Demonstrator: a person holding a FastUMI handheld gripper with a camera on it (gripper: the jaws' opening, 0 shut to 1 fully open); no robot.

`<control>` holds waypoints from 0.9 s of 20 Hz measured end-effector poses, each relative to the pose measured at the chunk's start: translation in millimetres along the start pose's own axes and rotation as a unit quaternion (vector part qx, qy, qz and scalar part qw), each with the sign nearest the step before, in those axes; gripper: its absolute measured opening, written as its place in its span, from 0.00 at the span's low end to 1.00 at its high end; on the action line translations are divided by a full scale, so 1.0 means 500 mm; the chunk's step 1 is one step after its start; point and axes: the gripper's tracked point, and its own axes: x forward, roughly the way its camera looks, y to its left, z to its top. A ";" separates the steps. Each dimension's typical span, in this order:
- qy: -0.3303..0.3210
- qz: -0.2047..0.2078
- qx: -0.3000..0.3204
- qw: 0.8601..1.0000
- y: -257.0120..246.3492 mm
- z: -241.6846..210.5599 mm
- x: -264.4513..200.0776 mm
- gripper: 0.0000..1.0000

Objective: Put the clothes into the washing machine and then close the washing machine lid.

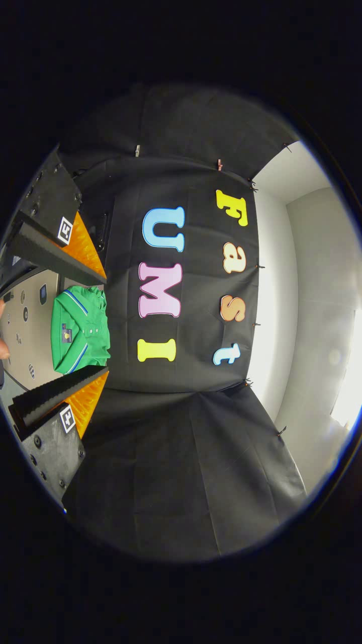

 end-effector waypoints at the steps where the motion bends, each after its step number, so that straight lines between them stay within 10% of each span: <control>1: 0.000 -0.001 0.001 1.000 -0.002 0.000 0.000 0.99; 18: 0.032 0.003 0.004 0.999 -0.022 -0.007 0.103 0.99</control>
